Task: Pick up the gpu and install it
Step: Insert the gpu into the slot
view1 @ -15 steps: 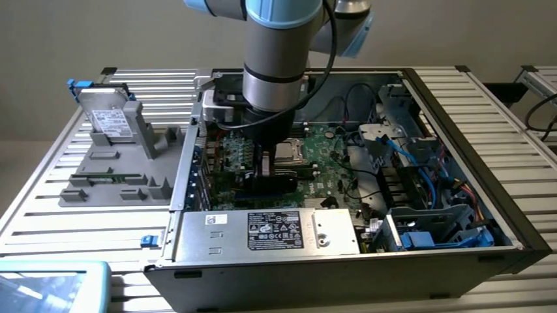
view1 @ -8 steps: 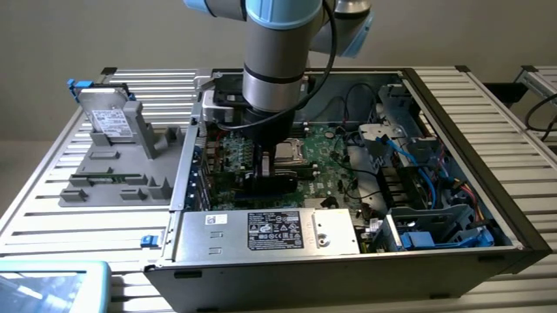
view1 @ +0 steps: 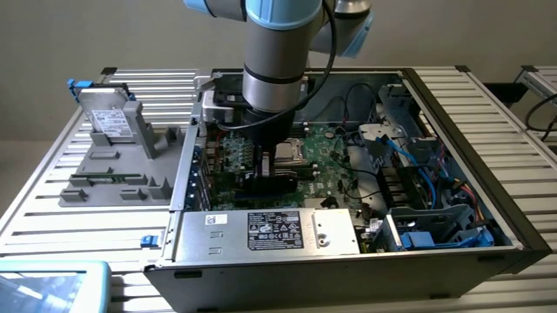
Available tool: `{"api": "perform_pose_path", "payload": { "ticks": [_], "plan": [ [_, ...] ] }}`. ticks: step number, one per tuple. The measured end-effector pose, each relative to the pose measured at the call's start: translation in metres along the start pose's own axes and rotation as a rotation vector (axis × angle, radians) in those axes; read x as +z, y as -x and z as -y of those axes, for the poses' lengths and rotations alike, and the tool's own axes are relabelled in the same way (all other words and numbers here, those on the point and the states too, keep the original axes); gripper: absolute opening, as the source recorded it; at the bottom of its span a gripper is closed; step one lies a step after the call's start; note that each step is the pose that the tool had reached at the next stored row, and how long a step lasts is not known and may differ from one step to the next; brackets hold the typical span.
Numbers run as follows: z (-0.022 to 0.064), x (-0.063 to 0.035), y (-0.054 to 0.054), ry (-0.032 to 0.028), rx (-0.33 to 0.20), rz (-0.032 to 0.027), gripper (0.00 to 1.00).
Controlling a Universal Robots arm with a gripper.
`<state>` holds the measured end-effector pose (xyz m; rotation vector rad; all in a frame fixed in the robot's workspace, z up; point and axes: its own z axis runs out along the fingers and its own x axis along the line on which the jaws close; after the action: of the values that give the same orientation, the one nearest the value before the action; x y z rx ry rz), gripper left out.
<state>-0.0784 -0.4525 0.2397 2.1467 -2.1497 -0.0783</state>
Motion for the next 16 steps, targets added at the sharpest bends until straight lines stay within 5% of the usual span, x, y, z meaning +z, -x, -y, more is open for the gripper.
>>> {"api": "perform_pose_path", "payload": {
  "ticks": [16],
  "plan": [
    [0.0001,0.0006,0.0000,0.0003,0.007,0.0009,0.28]
  ]
}}
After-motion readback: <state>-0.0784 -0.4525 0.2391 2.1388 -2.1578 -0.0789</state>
